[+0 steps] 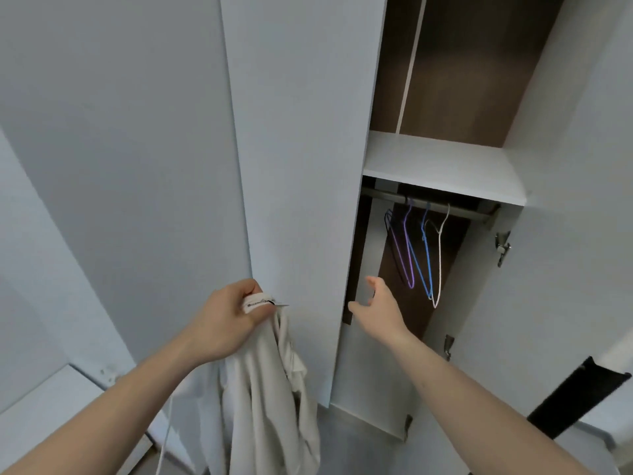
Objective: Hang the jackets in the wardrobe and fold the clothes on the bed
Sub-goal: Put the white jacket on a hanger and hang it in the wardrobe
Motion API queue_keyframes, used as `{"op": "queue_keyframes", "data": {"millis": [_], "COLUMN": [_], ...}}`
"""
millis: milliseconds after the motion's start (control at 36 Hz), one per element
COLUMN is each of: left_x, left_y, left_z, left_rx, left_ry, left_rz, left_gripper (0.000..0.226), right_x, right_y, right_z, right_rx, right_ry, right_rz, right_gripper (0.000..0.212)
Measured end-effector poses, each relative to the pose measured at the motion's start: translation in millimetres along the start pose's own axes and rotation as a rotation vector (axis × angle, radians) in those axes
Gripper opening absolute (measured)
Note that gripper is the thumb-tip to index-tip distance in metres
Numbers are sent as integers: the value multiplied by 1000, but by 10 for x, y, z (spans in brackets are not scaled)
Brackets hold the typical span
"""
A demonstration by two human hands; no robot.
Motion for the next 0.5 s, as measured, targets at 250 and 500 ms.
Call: {"op": "queue_keyframes", "data": {"millis": [250,500], "left_x": [492,836], "left_y": [-671,-1027], "left_z": [527,916], "left_rx": [50,-25], "left_ry": [25,61], "left_rz": [50,99], "left_gripper": [20,22], "right_x": [1523,2354], "right_y": [-85,-154], "right_z": [428,514], "right_rx": [93,173], "right_ry": [100,84], "right_rz": [-116,-213], "right_gripper": [95,80]}}
Point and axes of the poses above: each hand's wrist, its own x-axis towards the middle knuckle, its own y-axis out of the palm, z = x × y, the point moved 1 cm from there along x, towards the middle knuckle, and after that the axes turned 14 degrees about z, right-handed, at the moved point
